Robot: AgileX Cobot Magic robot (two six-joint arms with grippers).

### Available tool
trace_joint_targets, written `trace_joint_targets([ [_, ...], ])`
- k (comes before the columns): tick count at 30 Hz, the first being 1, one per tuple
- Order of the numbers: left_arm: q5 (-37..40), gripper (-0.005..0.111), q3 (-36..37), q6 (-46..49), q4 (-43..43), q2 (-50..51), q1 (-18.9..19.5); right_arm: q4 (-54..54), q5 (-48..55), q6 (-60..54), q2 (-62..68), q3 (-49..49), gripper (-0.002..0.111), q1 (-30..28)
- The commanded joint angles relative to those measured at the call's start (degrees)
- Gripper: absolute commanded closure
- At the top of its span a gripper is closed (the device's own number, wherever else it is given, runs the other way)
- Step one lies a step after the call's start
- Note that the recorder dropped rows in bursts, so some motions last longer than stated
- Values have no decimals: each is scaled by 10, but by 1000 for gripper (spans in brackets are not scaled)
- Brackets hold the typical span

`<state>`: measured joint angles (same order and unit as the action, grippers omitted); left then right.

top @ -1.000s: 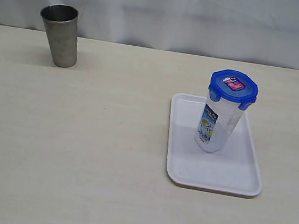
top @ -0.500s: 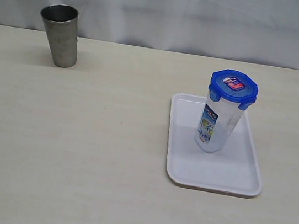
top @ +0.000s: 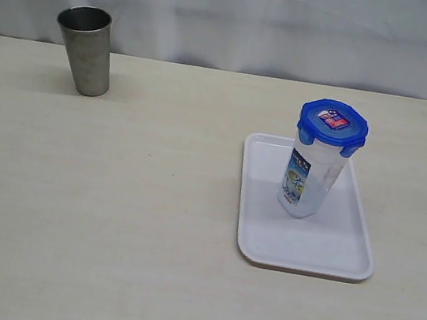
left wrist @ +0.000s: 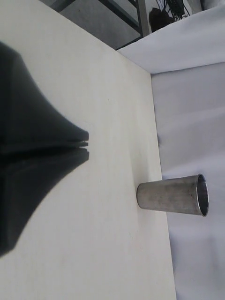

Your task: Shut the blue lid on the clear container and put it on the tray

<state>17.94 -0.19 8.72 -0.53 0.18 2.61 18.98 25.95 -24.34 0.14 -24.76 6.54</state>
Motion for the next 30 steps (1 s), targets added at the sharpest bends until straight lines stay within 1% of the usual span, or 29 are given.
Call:
trace_joint_targets([
  [1, -5, 107, 2, -4, -3, -2, 1, -51, -115, 38, -1, 72, 104, -18],
  [3, -5, 107, 2, -4, -3, -2, 1, -69, -142, 70, -1, 122, 104, -19],
  [6, -5, 107, 2, -4, -3, -2, 1, -75, -162, 72, -1, 177, 104, -19],
  [9, -5, 107, 2, -4, -3, -2, 1, -95, -221, 77, -1, 239, 104, -19],
  [11, -5, 107, 2, -4, -3, -2, 1, -104, -260, 77, -1, 248, 104, -19],
  [13, -5, 107, 2, -4, -3, -2, 1, -132, -231, 87, -1, 248, 104, -19],
  [17, -5, 107, 2, -4, -3, -2, 1, -223, -218, 161, -1, 248, 104, -19],
  [19, -5, 107, 2, -4, -3, -2, 1, -245, -195, 183, -1, 248, 104, -19],
  [24, -5, 107, 2, -4, -3, -2, 1, -214, -105, 184, -1, 248, 104, -19],
  [25, -5, 107, 2, -4, -3, -2, 1, -207, -69, 184, -1, 248, 104, -19],
  [30, -5, 107, 2, -4, -3, -2, 1, -211, -68, 192, -1, 248, 104, -19],
])
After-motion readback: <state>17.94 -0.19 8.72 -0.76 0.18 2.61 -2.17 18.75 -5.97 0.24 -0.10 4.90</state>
